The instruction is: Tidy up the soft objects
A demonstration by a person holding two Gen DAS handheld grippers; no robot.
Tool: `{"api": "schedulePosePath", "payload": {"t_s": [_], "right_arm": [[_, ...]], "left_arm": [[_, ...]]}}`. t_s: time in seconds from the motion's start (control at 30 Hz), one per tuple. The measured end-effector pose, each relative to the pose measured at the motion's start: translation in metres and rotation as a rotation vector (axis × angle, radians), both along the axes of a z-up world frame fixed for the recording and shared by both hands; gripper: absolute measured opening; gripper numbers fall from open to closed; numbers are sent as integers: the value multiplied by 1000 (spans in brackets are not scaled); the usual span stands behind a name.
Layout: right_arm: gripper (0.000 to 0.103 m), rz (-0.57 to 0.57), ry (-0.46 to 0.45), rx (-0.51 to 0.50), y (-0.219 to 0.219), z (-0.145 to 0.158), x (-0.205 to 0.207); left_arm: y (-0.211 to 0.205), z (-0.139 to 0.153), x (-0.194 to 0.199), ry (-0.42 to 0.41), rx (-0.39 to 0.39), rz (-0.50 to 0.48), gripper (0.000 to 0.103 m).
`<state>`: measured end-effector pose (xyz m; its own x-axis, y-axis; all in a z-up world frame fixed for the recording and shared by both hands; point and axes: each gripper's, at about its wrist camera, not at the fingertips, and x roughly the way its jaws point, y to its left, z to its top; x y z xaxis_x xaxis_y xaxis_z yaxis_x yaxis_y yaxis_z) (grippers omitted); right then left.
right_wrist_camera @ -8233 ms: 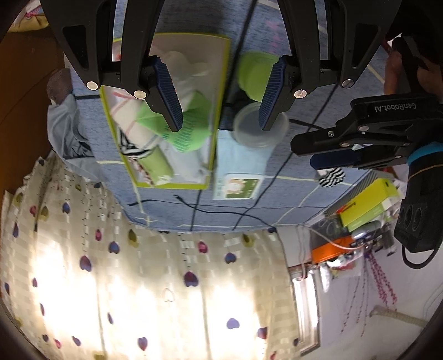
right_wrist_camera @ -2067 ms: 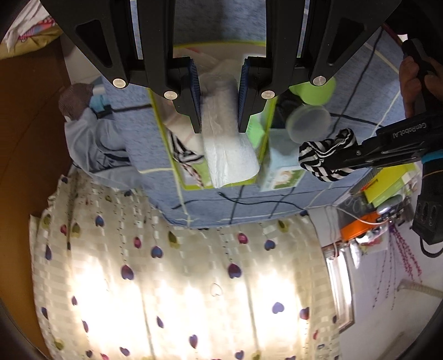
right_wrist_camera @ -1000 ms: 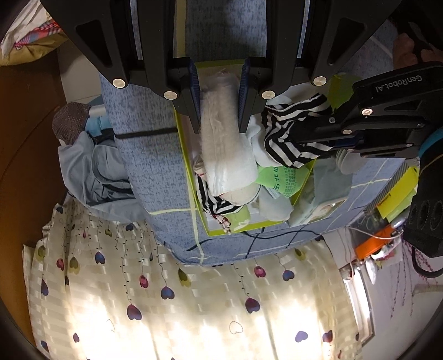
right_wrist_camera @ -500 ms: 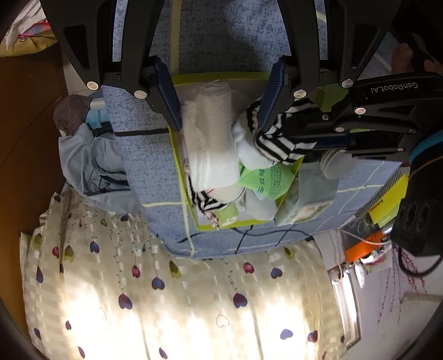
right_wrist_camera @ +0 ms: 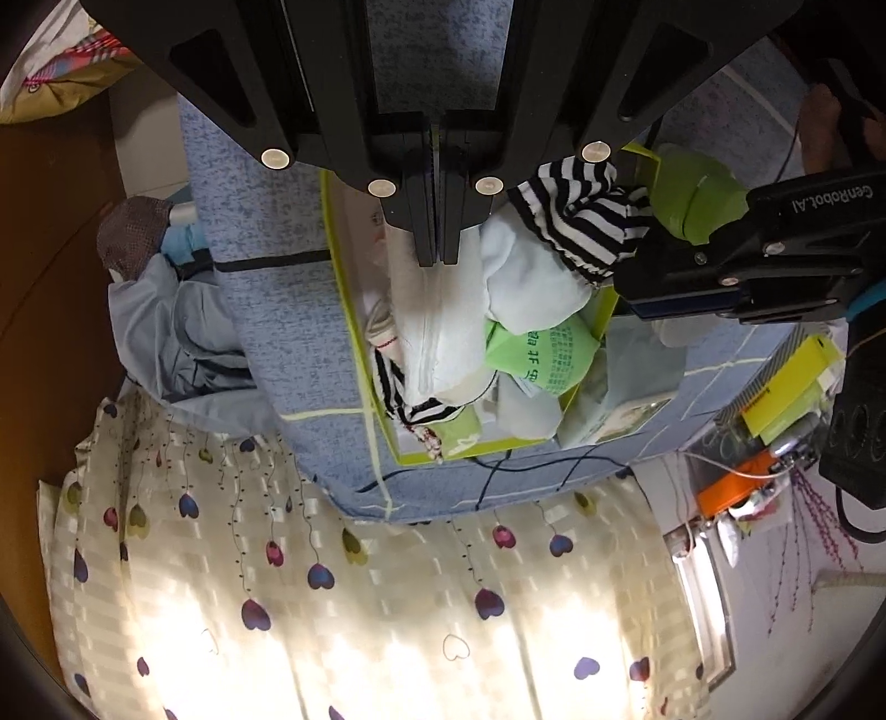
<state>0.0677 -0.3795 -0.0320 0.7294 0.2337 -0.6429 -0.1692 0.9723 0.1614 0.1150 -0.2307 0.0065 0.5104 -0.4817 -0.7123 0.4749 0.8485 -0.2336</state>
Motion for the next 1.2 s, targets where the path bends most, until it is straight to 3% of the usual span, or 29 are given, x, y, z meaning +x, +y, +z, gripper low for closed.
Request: {"api": "schedulePosePath", "payload": {"t_s": [0.17, 0.27, 0.33, 0.4, 0.7, 1.2], "right_arm": [[3, -3, 2, -3, 1, 4, -2], [19, -17, -8, -8, 3, 9, -9], [41, -20, -24, -13, 6, 14, -15], [48, -19, -42, -19, 11, 21, -22], [56, -9, -66, -61, 37, 39, -42], [60, 2, -47, -102, 81, 42, -60]], "left_arm": [[4, 6, -4, -20, -5, 4, 24], [10, 13, -9, -46, -6, 13, 24], [15, 17, -13, -61, -9, 19, 24], [19, 21, -16, -74, -6, 25, 24], [45, 32, -38, -149, 31, 95, 24], [85, 26, -64, -149, 62, 184, 24]]}}
